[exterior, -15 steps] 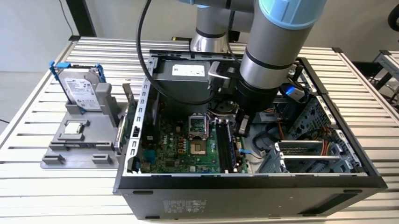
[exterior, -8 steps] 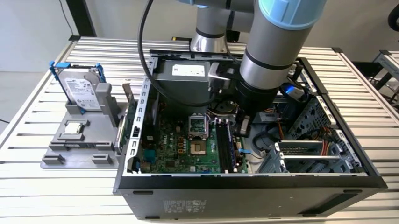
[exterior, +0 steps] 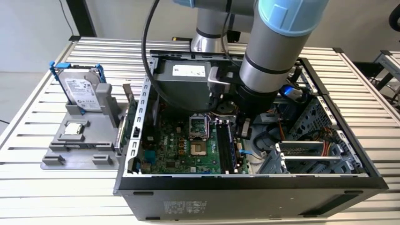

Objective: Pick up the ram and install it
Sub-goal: 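Press down the ram until it locks into place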

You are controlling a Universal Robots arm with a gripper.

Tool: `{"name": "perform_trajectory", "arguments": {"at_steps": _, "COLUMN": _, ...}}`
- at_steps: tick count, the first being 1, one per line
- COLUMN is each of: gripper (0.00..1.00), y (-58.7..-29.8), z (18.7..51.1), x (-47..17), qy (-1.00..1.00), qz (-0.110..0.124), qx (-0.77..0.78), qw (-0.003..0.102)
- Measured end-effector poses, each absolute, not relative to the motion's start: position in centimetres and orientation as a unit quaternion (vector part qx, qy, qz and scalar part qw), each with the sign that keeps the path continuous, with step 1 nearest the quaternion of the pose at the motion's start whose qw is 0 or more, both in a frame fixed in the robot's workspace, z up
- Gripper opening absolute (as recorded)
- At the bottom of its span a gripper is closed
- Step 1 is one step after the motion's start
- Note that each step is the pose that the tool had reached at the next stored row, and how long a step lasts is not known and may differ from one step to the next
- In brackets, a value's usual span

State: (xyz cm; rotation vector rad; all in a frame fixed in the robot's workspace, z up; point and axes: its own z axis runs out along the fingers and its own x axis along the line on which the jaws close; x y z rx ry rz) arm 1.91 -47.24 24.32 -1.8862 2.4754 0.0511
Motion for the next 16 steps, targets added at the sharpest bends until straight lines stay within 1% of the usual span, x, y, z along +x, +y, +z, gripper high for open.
{"name": "perform_trajectory", "arguments": {"at_steps": 4, "gripper": 0.0, "y": -47.2, "z": 24.0, "x": 1.7, "qy": 0.789, "qz": 0.02, "qx": -0.614, "qw": 0.017}}
{"name": "perform_trajectory", "arguments": {"at_steps": 16, "gripper": 0.0, "y": -47.2, "z": 21.9, "x": 1.6, "qy": 0.758, "qz": 0.02, "qx": -0.652, "qw": 0.015}}
